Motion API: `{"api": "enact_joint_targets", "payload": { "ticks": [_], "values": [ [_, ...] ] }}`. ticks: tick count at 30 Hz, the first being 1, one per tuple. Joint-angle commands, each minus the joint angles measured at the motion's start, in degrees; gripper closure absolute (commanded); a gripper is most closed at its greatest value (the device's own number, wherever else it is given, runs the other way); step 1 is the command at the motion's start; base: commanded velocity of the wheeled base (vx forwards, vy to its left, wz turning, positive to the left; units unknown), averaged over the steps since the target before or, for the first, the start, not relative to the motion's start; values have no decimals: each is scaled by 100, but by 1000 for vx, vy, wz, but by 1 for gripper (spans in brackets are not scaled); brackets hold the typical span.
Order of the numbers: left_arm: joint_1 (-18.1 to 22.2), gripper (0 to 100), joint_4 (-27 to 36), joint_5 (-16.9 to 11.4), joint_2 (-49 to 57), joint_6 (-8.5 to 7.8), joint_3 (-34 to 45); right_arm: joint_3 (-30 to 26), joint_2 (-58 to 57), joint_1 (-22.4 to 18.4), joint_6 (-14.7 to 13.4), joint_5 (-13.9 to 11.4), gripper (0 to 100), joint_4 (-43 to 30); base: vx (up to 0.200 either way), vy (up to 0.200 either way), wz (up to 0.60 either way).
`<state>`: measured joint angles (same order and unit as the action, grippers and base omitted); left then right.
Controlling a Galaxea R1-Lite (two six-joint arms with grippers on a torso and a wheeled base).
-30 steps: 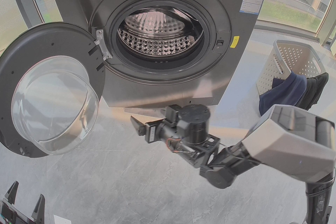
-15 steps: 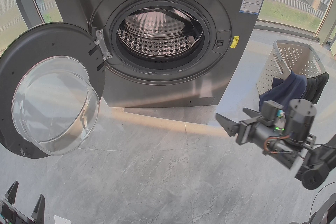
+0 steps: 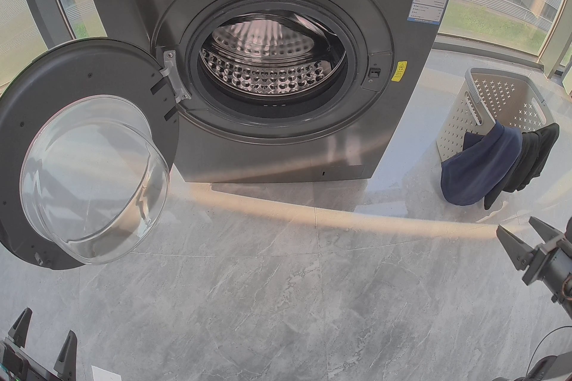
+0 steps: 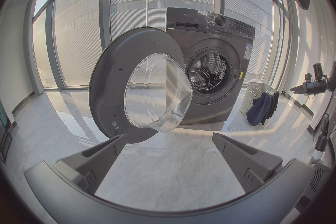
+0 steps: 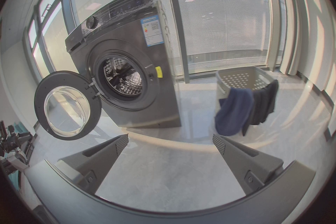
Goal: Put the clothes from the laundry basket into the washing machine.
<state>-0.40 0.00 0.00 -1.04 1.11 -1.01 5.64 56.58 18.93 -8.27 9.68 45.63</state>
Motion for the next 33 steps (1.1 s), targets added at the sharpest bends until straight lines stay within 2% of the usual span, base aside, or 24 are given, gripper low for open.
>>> {"api": "enact_joint_targets", "payload": {
  "ticks": [1, 2, 4, 5, 7, 9, 12, 19, 20, 22, 25, 33],
  "values": [
    [-13, 0, 9, 0, 68, -5, 92, -547, -3452, -1568, 255, -370, 0, -2410, 0, 0, 0],
    [-13, 0, 9, 0, 68, -5, 92, -547, -3583, -1621, 282, -467, 0, -2533, 0, 0, 0],
    [-13, 0, 9, 0, 68, -5, 92, -547, -3583, -1621, 282, -467, 0, -2533, 0, 0, 0],
    [-13, 0, 9, 0, 68, 3, 92, -547, -4076, -1788, 334, -695, 0, -3086, 0, 0, 0],
    [-13, 0, 9, 0, 68, 3, 92, -547, -4260, -1832, 326, -739, 0, -3280, 0, 0, 0],
    [-13, 0, 9, 0, 68, 3, 92, -556, -5086, -1955, 396, -906, 0, -4132, 0, 0, 0],
    [-13, 0, 9, 0, 68, 3, 92, -494, -5587, -1937, 405, -1135, 0, -4431, 0, 0, 0],
    [-13, 0, 9, 0, 68, 12, 92, -547, -5579, -1937, 519, -959, 0, -4308, 0, 0, 0],
    [-13, 0, 9, 0, 68, 3, 92, -529, -5587, -1937, 791, -713, 0, -4695, 0, 0, 0],
    [-13, 0, 9, 0, 68, 3, 92, -520, -5587, -1928, 756, -722, 0, -4677, 0, 0, 0],
    [-13, 0, 9, 9, 60, 3, 92, -520, -5622, -1928, 906, -801, 0, -4668, 0, 0, 0],
    [-13, 0, 18, 0, 60, 3, 84, -538, -5631, -1911, 870, -880, 0, -4633, 0, -200, 0]
  ]
}}
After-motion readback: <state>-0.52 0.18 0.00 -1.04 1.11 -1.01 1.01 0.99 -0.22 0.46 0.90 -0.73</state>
